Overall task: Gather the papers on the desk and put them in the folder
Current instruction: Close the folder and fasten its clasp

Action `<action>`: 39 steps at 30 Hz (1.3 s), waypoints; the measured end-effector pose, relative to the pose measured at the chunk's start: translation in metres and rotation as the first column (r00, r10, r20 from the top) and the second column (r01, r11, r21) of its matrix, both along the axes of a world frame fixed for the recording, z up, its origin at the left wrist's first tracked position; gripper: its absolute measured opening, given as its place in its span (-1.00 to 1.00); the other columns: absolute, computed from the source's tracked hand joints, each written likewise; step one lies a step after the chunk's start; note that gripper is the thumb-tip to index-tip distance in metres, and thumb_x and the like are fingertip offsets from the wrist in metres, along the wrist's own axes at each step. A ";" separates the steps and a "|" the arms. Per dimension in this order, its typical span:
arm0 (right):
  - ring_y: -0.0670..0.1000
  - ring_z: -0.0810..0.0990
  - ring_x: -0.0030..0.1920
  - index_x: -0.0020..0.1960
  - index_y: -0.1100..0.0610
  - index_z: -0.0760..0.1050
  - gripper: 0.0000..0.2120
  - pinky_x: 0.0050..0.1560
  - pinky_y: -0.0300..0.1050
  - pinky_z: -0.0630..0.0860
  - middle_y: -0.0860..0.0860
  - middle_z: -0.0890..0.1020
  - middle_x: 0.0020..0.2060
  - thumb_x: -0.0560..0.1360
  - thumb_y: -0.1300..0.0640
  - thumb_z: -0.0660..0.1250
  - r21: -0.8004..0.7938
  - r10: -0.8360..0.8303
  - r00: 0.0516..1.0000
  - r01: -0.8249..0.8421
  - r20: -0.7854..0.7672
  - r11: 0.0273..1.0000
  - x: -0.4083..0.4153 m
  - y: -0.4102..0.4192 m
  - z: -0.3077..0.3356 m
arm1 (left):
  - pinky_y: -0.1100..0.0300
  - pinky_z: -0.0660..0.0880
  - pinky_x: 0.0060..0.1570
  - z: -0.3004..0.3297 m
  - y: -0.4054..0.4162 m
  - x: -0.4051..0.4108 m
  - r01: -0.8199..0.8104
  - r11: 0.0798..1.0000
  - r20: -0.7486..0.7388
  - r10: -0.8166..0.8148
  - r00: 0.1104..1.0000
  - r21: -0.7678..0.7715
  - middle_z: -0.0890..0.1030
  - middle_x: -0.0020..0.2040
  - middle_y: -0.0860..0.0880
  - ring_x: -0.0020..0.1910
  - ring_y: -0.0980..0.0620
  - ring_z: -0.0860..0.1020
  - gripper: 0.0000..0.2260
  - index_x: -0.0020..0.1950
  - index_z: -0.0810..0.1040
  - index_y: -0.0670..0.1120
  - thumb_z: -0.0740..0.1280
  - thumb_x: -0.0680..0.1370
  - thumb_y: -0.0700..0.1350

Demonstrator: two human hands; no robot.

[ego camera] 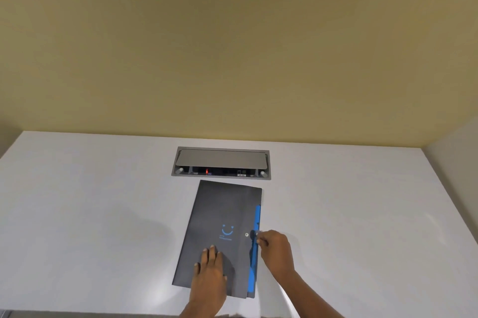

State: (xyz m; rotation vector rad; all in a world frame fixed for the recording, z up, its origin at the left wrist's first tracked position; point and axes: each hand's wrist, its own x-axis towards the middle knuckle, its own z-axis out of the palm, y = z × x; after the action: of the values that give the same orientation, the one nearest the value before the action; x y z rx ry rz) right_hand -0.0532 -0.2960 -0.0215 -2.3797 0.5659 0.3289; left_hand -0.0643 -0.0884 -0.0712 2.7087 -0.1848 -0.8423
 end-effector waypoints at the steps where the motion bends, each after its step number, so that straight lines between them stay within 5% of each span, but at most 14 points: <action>1: -0.01 0.68 -0.06 0.16 0.14 0.73 -0.80 -0.03 -0.37 0.50 0.07 0.76 0.04 0.66 0.17 0.34 -0.006 0.012 1.000 -0.012 -0.007 1.000 0.004 0.003 -0.001 | -0.14 0.07 0.66 -0.001 0.008 0.001 -0.003 1.000 -0.015 0.003 1.000 0.001 -0.08 0.75 -0.08 0.73 -0.15 -0.08 -0.35 0.71 0.03 -0.06 0.24 0.69 0.03; 6: 0.08 0.72 0.08 0.18 0.17 0.70 -0.79 0.16 -0.15 0.63 0.09 0.74 0.11 0.66 0.23 0.31 -0.053 0.077 0.995 -0.081 -0.063 0.995 0.024 0.014 -0.008 | -0.18 0.07 0.65 -0.001 0.035 0.001 0.012 0.999 -0.012 -0.011 1.000 0.037 -0.12 0.75 -0.05 0.73 -0.15 -0.09 -0.36 0.71 0.02 -0.02 0.21 0.69 0.03; 17: 0.12 0.71 0.14 0.29 0.17 0.63 -0.75 0.24 -0.12 0.61 0.12 0.70 0.17 0.64 0.23 0.33 -0.126 0.189 0.967 -0.211 -0.169 0.969 0.042 0.025 -0.024 | -0.15 0.04 0.67 -0.001 0.042 -0.006 0.030 0.998 -0.018 -0.029 0.999 0.046 -0.17 0.75 -0.04 0.73 -0.14 -0.12 -0.35 0.72 -0.01 0.00 0.21 0.69 0.02; 34: 0.12 0.67 0.26 0.40 0.19 0.50 -0.68 0.38 -0.10 0.54 0.12 0.65 0.29 0.68 0.12 0.32 -0.112 0.087 0.979 -0.109 -0.183 0.988 0.055 0.039 -0.033 | -0.17 0.04 0.68 0.005 0.038 -0.006 0.059 0.991 -0.015 -0.058 0.998 0.122 -0.14 0.75 -0.04 0.73 -0.18 -0.10 -0.34 0.72 -0.03 0.03 0.21 0.70 0.07; 37: 0.13 0.70 0.19 0.34 0.22 0.56 -0.73 0.36 -0.08 0.58 0.13 0.69 0.22 0.67 0.15 0.34 -0.074 0.057 0.985 -0.070 -0.165 0.995 0.053 0.040 -0.030 | -0.11 0.09 0.67 0.008 0.043 -0.003 0.007 0.999 0.025 -0.008 1.000 0.054 0.00 0.75 -0.01 0.73 -0.13 0.00 -0.43 0.69 0.12 0.05 0.22 0.70 0.03; 39: 0.14 0.72 0.07 0.18 0.27 0.67 -0.82 0.27 -0.02 0.63 0.17 0.73 0.09 0.62 0.24 0.41 0.008 -0.016 0.995 0.017 -0.094 1.000 0.048 0.038 -0.030 | -0.02 0.28 0.61 0.014 0.050 0.005 -0.078 0.995 0.082 0.083 0.993 -0.062 0.32 0.66 -0.02 0.64 -0.08 0.29 -0.53 0.62 0.31 0.03 0.24 0.69 -0.07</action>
State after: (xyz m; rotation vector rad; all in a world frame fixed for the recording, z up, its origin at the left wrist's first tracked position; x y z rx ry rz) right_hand -0.0055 -0.2582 -0.0513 -2.3593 0.6257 0.4376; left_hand -0.0595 -0.0385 -0.0573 2.6792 -0.1158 -0.6889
